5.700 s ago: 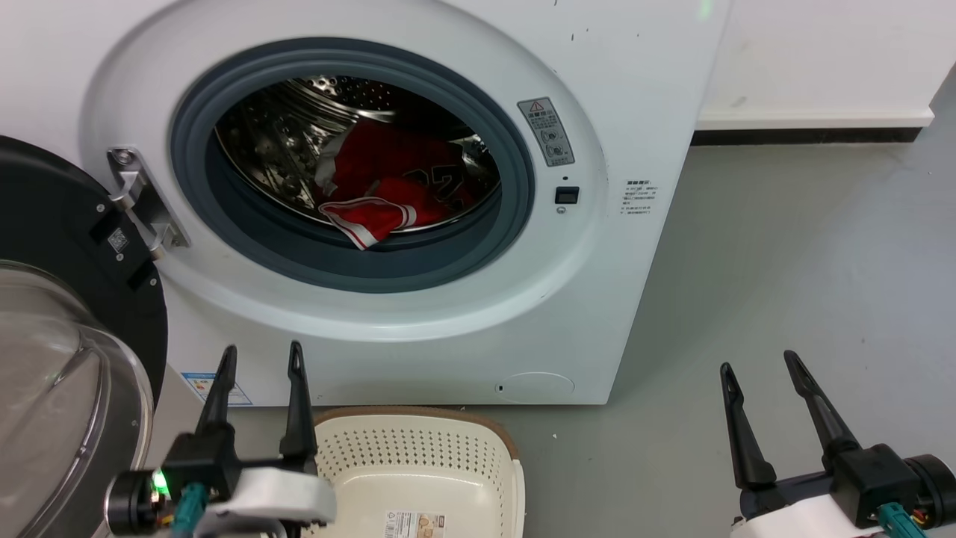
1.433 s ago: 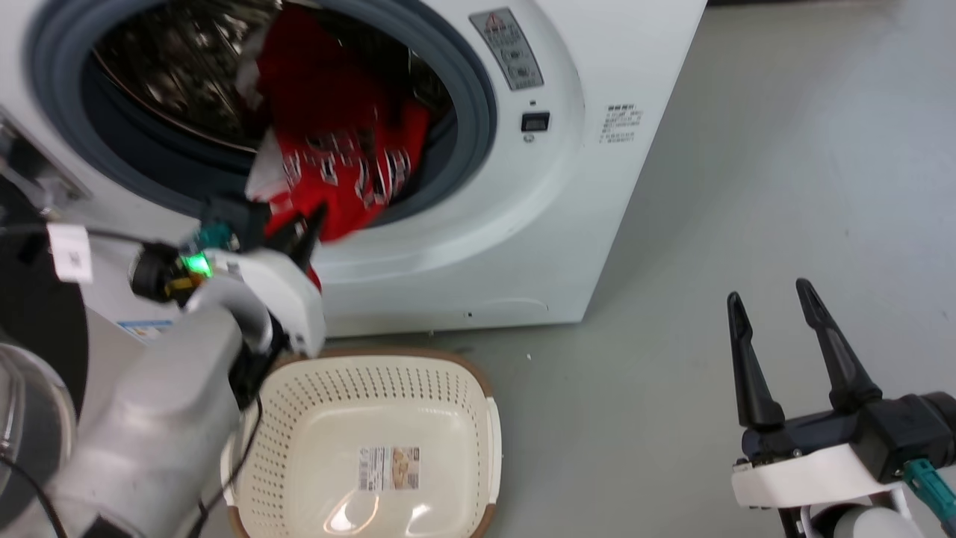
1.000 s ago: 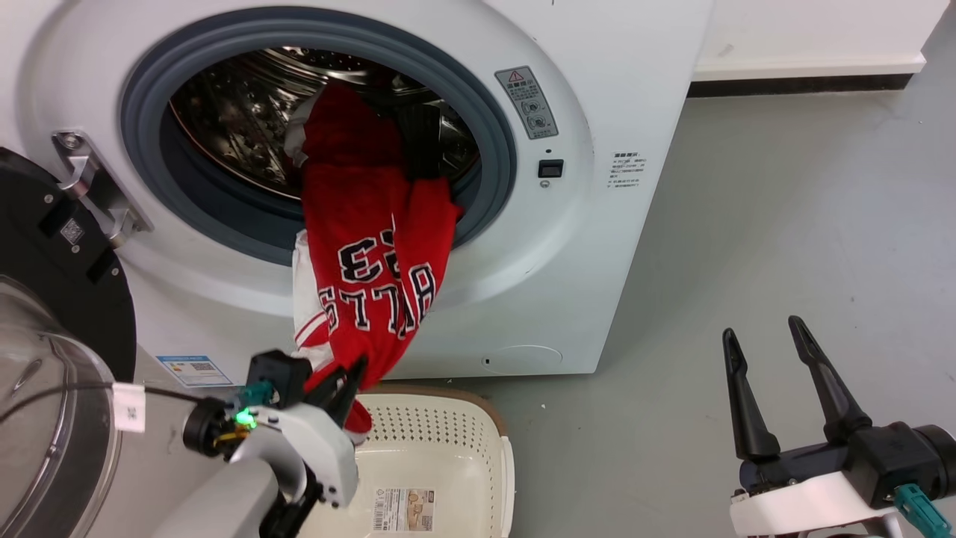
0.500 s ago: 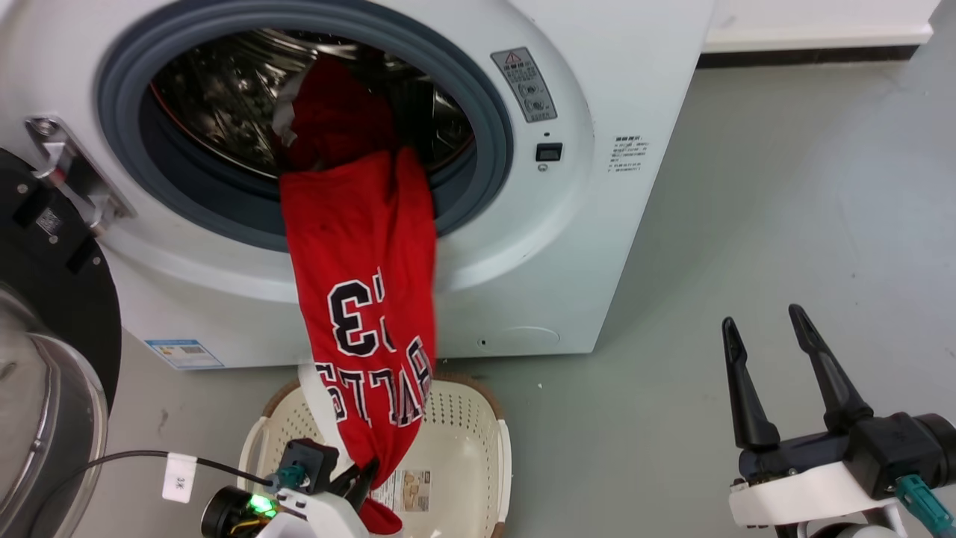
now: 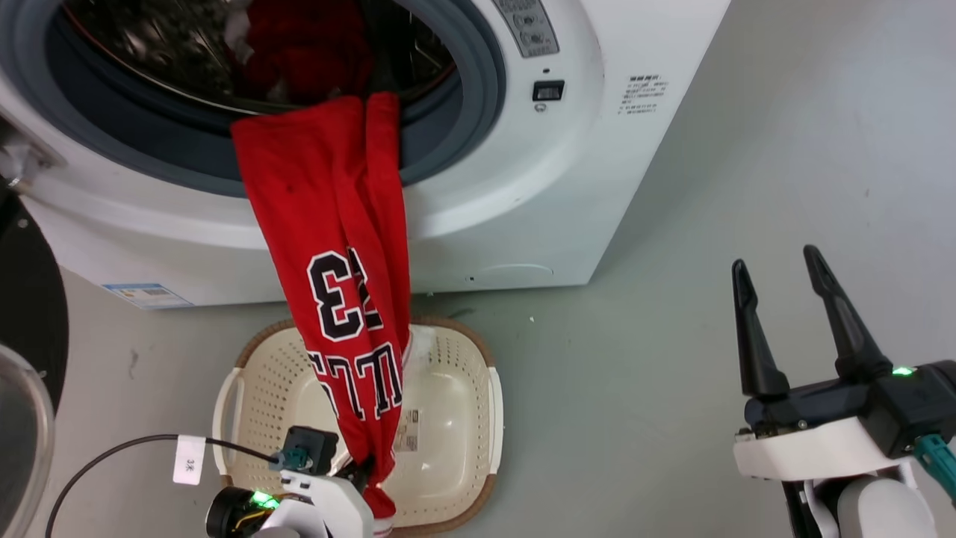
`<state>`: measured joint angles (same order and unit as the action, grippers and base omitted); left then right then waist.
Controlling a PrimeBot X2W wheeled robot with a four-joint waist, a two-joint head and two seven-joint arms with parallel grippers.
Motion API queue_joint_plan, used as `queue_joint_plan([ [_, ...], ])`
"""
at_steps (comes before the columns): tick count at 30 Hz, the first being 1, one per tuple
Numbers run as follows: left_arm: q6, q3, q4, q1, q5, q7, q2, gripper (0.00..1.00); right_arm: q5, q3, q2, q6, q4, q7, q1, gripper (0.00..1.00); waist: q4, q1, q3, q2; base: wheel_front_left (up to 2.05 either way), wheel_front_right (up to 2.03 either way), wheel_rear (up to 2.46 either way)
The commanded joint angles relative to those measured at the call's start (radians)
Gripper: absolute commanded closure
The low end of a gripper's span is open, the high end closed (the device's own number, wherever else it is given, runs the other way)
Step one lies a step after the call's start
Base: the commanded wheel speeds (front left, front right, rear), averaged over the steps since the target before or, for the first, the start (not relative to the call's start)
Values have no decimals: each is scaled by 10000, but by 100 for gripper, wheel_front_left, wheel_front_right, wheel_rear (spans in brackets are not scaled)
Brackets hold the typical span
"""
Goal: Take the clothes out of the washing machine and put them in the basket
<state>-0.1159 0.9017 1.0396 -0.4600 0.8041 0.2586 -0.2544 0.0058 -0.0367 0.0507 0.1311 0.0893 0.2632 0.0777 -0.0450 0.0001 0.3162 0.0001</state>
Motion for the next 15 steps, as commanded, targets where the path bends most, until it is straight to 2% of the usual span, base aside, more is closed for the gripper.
queue_joint_plan([
  [1, -44, -39, 89, -105, 61, 28, 18, 100, -69, 16, -11, -7, 41, 24, 160, 0, -99, -1, 285, -1, 0, 0, 0],
  [15, -137, -357, 1847, -1633, 566, 72, 478, 100, -90, 112, -11, -7, 385, 24, 1131, 0, -382, -1, 2019, -1, 0, 0, 0],
])
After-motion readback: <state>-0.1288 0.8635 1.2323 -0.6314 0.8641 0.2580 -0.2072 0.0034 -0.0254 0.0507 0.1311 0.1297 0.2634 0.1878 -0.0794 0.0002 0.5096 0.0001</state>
